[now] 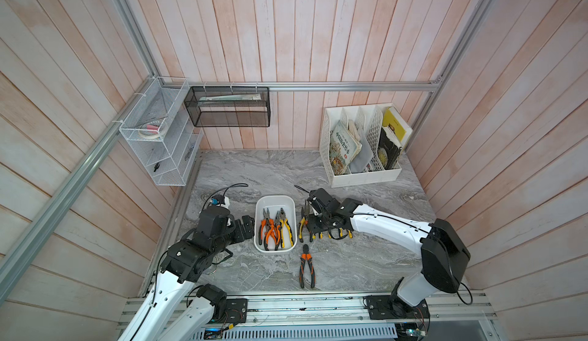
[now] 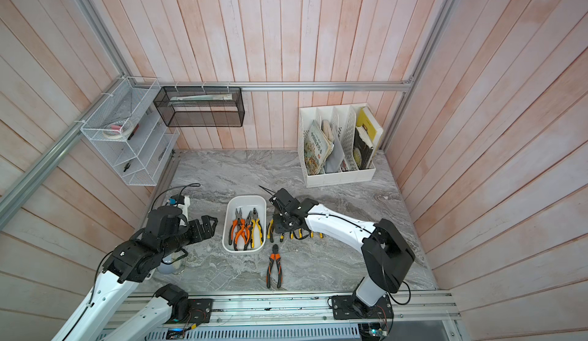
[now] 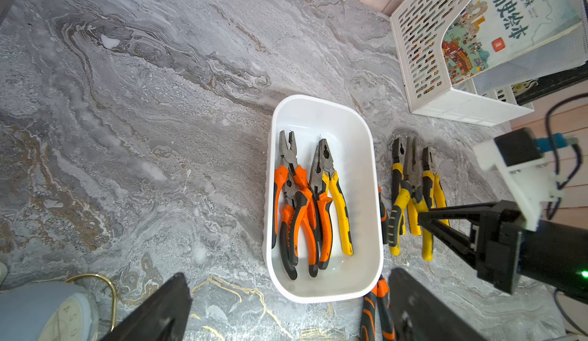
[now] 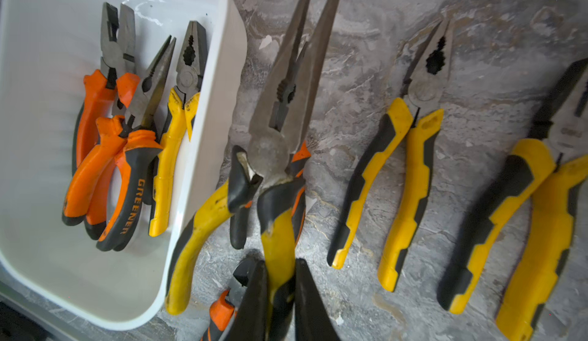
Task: Take the pliers out of the storage box
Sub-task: Move the storage box to the center of the board.
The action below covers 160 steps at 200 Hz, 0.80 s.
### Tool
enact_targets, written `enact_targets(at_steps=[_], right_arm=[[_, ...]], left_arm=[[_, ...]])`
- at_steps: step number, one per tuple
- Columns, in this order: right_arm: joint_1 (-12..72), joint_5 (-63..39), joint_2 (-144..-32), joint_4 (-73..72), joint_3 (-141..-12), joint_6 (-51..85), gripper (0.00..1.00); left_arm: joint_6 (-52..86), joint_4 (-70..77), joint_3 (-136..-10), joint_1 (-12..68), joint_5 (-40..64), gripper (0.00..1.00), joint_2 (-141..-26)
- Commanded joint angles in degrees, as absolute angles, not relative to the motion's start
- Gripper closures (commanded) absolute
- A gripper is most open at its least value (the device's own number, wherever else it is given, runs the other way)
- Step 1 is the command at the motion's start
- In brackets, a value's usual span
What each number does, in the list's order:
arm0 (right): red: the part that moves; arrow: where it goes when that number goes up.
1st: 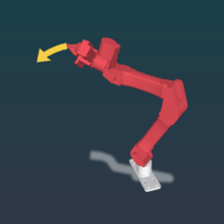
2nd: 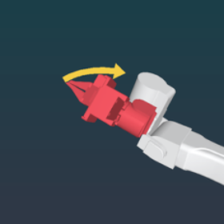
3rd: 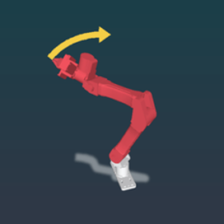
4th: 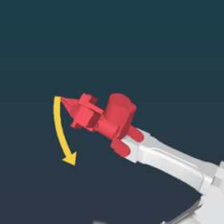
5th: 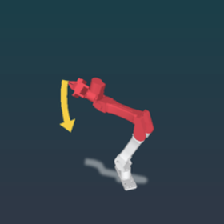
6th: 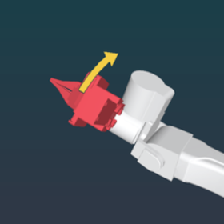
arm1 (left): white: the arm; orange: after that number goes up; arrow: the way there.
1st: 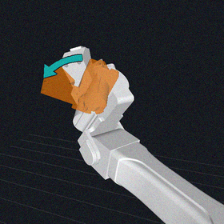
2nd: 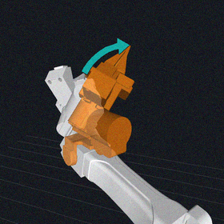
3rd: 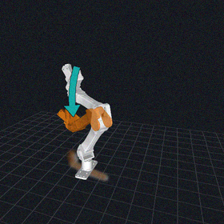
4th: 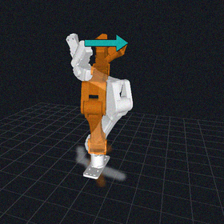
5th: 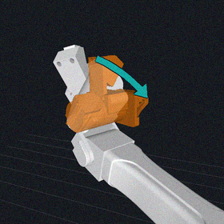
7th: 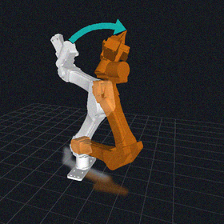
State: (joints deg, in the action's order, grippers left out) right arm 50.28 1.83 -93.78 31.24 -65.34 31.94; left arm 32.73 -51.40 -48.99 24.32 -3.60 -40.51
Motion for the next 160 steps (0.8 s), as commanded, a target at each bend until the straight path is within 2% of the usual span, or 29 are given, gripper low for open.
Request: enact_targets(at_steps=[1, 86, 160], right_arm=[[52.14, 0.88, -97.22, 28.76, -69.14, 32.88, 1.0], [53.27, -4.74, -103.05, 23.0, -73.84, 35.57, 1.0], [54.2, -9.71, -111.39, 21.18, -82.96, 36.29, 1.0]], left_arm=[[32.52, -50.83, -48.24, 24.17, -3.69, 0.0, -40.69], [32.43, -50.8, -48.25, 24.17, -3.67, 0.0, -40.79], [32.35, -50.82, -48.25, 24.17, -3.74, 0.0, -40.39]])
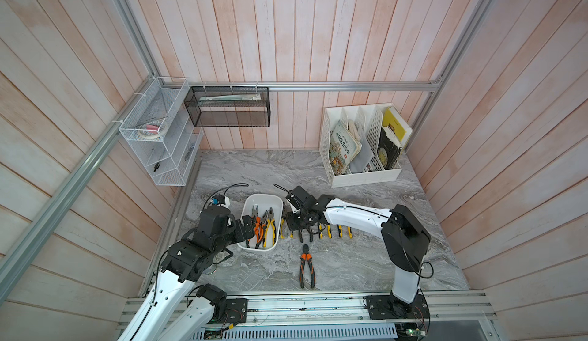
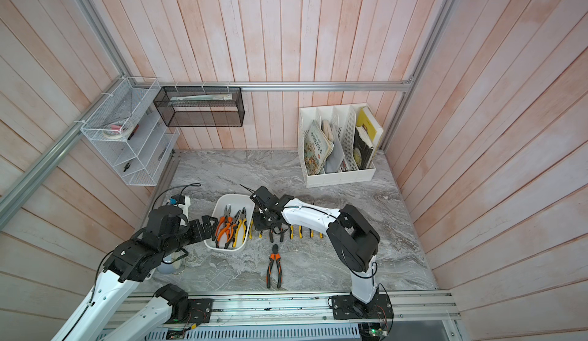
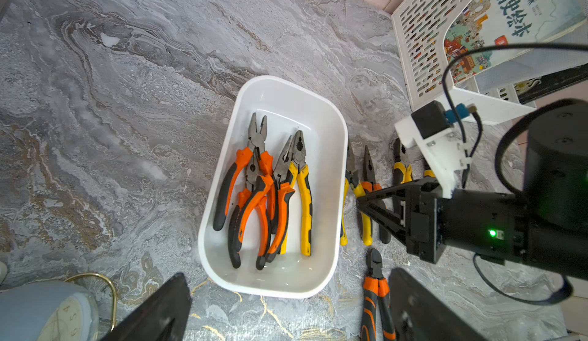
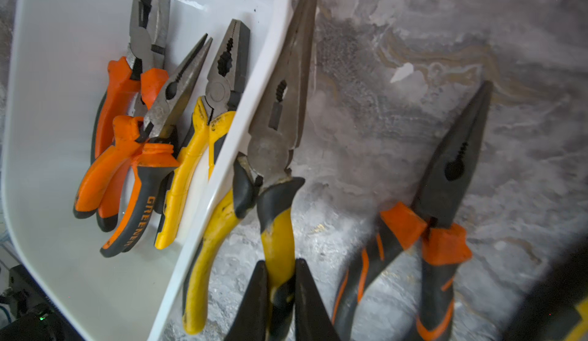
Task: Take the pliers out of the storage box
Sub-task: Move the storage box to the center of the board, then place the pliers at the center of the board.
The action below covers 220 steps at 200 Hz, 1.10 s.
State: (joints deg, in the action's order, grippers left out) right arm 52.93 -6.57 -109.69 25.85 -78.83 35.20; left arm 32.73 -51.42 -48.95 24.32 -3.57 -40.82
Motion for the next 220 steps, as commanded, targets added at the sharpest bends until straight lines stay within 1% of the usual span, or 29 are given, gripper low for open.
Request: enact_targets(at_steps=[1, 42, 77, 162, 220], right_arm=[[54.21, -9.73, -111.46, 21.1, -83.1, 36.34, 1.0], [54.76, -10.72, -114.15, 20.61, -85.58, 37.39, 1.0], [54.64, -8.16, -113.53, 23.2, -85.49, 37.38, 1.0], [53.16, -4.56, -106.33, 24.76, -75.97, 36.56, 1.0], [52.82, -4.66, -107.33, 24.43, -74.08, 37.0, 1.0]], left_arm=[[32.35, -50.85, -48.25, 24.17, -3.71, 0.0, -40.45], [32.26, -50.8, -48.18, 24.21, -3.61, 0.0, -40.52], [32.17, -50.81, -48.25, 24.19, -3.6, 0.0, -40.51], [32.26, -50.81, -48.2, 24.17, -3.6, 0.0, -40.18], [32.34, -50.81, -48.25, 24.13, -3.52, 0.0, -40.27]])
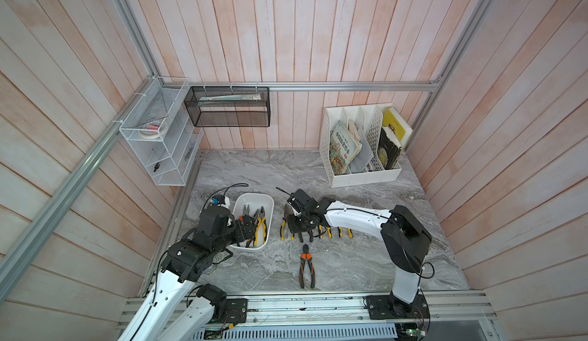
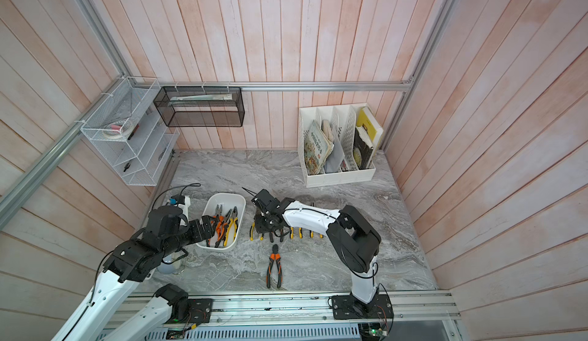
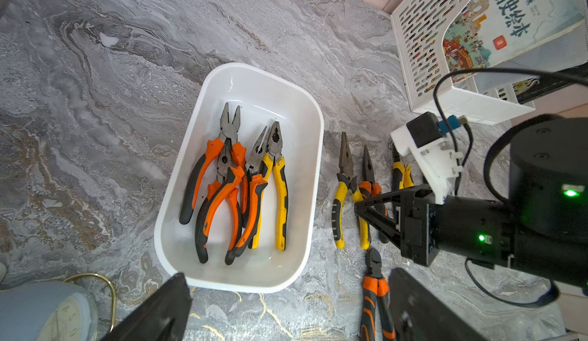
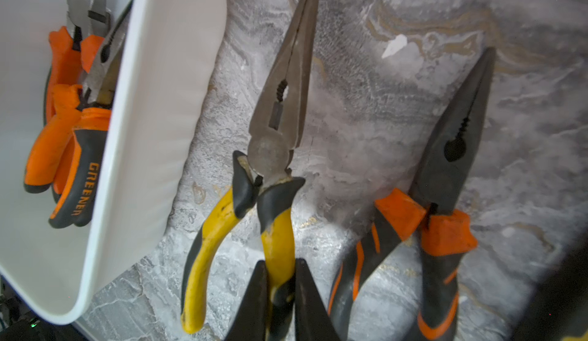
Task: Take the pliers out of the storage box
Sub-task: Place the pliers at the center of the board.
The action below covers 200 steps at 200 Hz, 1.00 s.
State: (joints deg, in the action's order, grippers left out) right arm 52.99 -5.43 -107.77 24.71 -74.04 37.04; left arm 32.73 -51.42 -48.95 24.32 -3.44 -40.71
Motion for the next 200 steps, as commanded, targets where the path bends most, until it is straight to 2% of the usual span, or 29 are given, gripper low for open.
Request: enact_targets(at_steps=[1, 145, 178, 200], right_arm=[[52.86, -4.66, -107.37, 24.43, -74.09, 37.0, 1.0], [52.79, -4.78, -111.58, 26.46, -76.89, 37.02, 1.0], [52.82, -5.78, -111.8, 26.59, -77.17, 37.27, 0.76], [52.83, -6.15, -111.37, 26.89, -77.42, 37.27, 0.7]], left_arm=[[32.34, -50.8, -48.25, 24.15, -3.52, 0.0, -40.31], [32.34, -50.81, -48.25, 24.17, -3.6, 0.0, -40.56], [32.35, -50.81, -48.17, 24.17, -3.6, 0.0, -40.69], [32.43, -50.8, -48.16, 24.17, -3.69, 0.0, -40.69]])
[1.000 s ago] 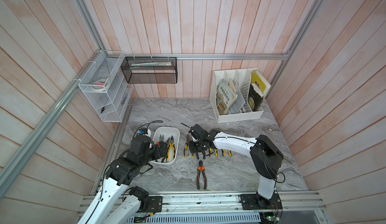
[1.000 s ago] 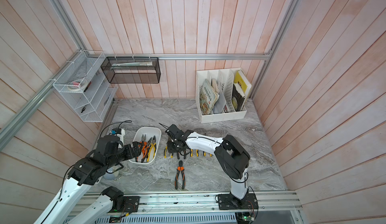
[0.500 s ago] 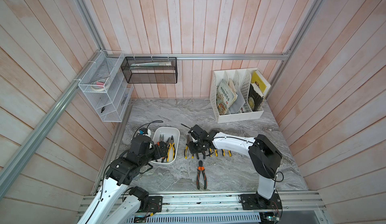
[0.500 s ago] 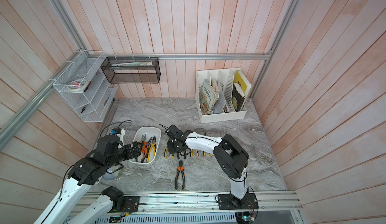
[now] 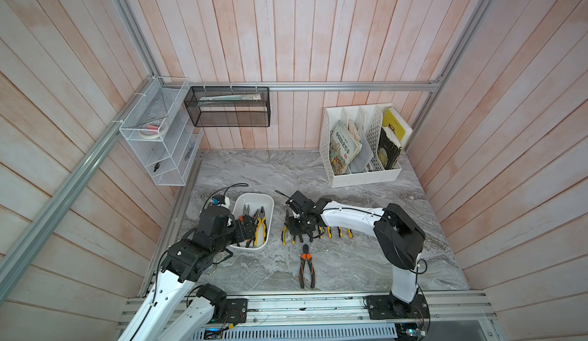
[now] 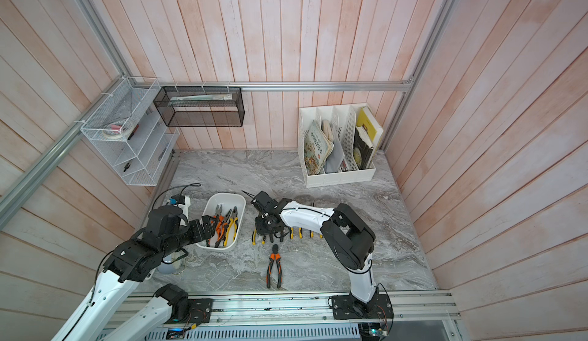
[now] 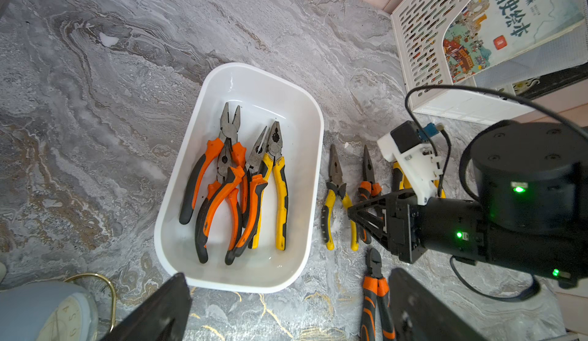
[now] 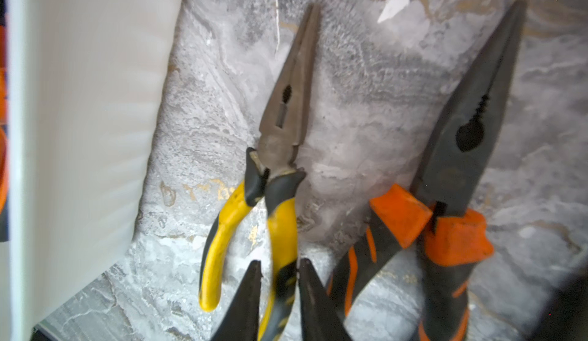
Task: Take the pliers out of the storage box
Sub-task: Place the pliers at the center of the board, then pick up the pliers from the storage box.
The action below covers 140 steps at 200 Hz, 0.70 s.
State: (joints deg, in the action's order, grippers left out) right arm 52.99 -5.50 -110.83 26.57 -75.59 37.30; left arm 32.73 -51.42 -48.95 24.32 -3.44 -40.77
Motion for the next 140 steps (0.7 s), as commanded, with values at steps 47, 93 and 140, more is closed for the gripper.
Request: enact_targets(at_steps=[47, 93, 140], right_arm=[[52.83, -4.95, -109.72, 31.23, -81.64, 37.44, 0.63], [52.99, -7.18, -107.54, 33.62, -89.04, 38.78, 0.63], [55.67, -11.88, -110.58, 33.01, -95.75, 42.6, 0.62]], left_arm=[[32.43, -50.84, -48.15, 24.18, -3.69, 0.0, -40.77], [32.6, -50.98, -48.34, 24.17, -4.03, 0.0, -40.53], [33.7, -51.15, -48.35, 24.17, -6.34, 0.0, -37.35]])
